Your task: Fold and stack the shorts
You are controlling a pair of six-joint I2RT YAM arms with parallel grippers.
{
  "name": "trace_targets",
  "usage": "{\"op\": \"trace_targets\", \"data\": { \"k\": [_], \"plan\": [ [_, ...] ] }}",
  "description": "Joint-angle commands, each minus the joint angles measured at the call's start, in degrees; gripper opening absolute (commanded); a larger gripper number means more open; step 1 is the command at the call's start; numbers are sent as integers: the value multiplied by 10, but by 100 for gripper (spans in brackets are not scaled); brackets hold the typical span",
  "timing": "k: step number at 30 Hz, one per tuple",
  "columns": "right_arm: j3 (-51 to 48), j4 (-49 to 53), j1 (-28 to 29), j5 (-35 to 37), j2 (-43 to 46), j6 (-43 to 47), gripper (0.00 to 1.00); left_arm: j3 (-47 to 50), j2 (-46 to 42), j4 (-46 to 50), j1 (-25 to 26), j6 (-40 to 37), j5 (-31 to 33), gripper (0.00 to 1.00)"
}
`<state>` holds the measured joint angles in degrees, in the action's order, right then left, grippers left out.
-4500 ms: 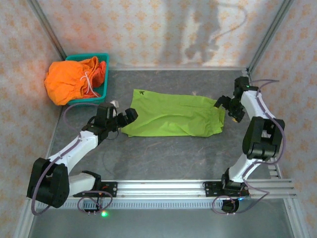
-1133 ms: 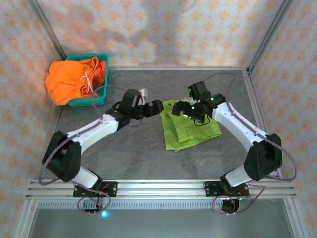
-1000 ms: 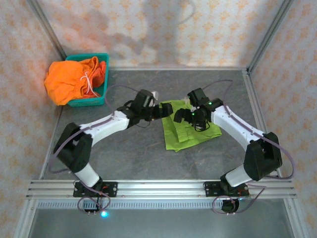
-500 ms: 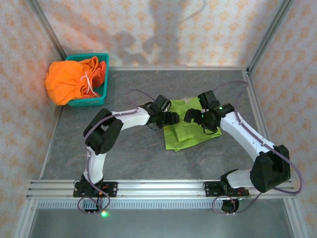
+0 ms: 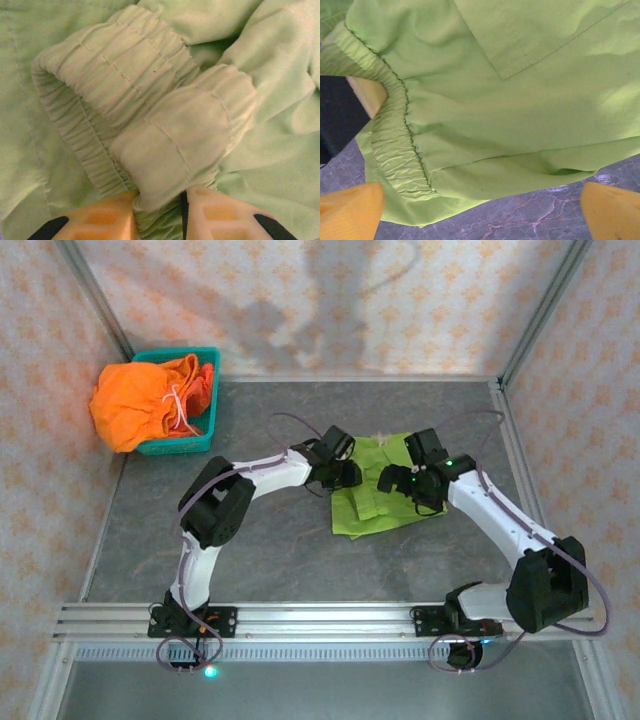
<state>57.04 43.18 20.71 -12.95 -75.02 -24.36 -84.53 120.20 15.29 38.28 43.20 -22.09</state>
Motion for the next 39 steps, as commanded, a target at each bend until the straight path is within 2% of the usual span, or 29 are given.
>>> {"op": "trace_targets", "data": {
  "k": [1, 5, 14, 18, 24, 30, 33, 36, 39],
  "plan": [
    [-10, -6, -8, 17, 16, 11, 100, -11, 20, 29, 7, -7, 13, 18],
    [-20, -11, -21, 14, 29, 12, 100, -24, 2, 39, 11, -11, 28, 1],
    [-33, -4, -78, 0, 89, 18, 100, -213, -25, 199, 22, -72, 26, 0],
    [-34, 7, -98, -2, 107, 28, 100, -265, -34, 263, 20, -98, 26, 0],
    [-35, 10, -103, -30, 107, 31, 100, -212, -39, 276, -8, -122, -17, 0],
    [-59, -9, -103, -95, 91, 24, 100, -93, -21, 213, -57, -181, -18, 0],
    [-74, -12, -103, -119, 83, 25, 100, -52, -1, 172, -75, -200, -7, 5],
    [-87, -19, -103, -150, 77, 26, 100, -43, 13, 158, -91, -215, -1, 19],
    [-91, -22, -103, -166, 75, 26, 100, -45, -9, 151, -92, -228, -5, 31]
  ]
}}
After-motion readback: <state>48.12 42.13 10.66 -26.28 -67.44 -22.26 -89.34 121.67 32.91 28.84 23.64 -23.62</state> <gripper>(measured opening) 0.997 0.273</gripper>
